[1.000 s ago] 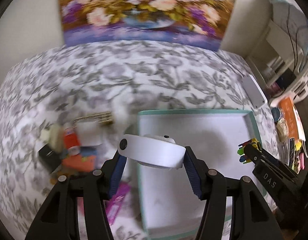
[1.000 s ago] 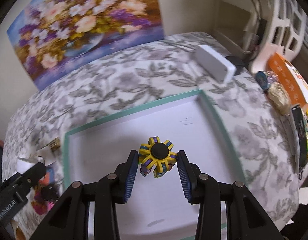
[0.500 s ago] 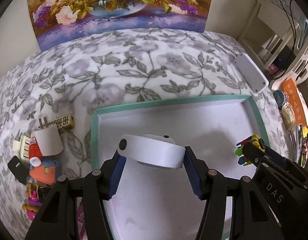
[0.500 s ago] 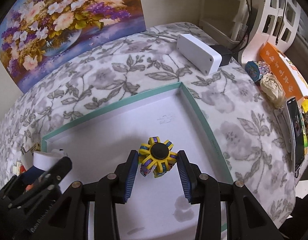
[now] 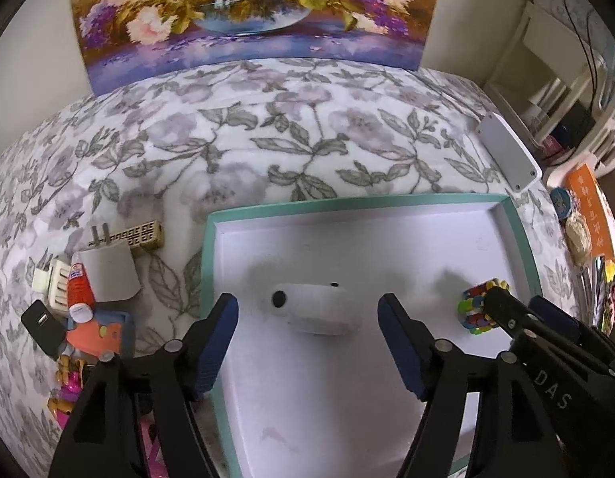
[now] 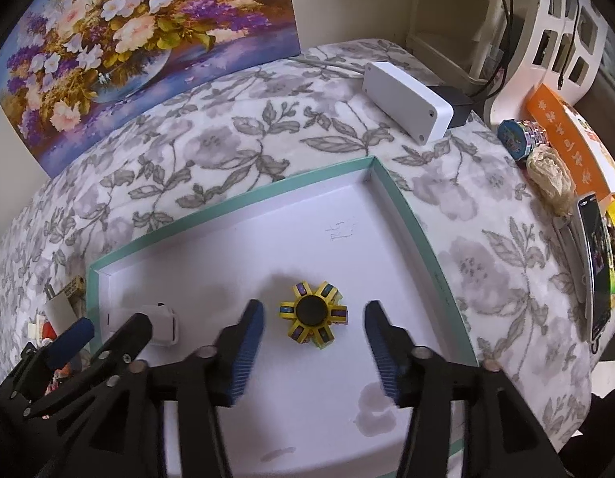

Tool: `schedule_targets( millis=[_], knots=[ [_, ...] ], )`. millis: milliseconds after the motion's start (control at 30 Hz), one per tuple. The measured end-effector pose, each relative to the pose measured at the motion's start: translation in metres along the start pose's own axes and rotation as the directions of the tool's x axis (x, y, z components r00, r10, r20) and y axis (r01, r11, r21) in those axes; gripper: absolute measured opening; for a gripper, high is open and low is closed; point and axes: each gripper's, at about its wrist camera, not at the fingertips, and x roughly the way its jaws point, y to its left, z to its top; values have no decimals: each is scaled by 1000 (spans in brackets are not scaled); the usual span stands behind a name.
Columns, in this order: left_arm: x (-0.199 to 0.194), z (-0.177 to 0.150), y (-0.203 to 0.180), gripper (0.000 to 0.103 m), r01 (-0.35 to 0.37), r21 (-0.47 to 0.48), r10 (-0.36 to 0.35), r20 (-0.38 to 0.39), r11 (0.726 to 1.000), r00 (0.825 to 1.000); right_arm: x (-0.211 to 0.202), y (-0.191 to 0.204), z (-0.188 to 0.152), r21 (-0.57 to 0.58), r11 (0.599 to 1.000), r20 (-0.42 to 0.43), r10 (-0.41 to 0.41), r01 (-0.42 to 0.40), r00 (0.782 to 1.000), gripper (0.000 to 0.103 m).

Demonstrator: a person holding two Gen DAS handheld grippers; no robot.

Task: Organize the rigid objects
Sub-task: 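Carry both items into the tray and open both tools to release them, then lift both tools out of the tray back toward the pile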

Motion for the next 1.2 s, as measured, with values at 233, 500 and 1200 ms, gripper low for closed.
schedule_targets(
  millis=[233,500,1200],
  knots=[
    [-13,3,24,83,6,-81,-3,32,997,999,-4,0,1,0,1000,11,-9,9,1000,80],
    [-27,5,45,88,30,-149,-15,96,988,995,-7,3,1,-25,999,52,-41,42,998,103],
    [-74,6,91,100,-43,-240,100,227,970,969,-39,16,3,-3,1000,183,-25,26,983,103]
  ],
)
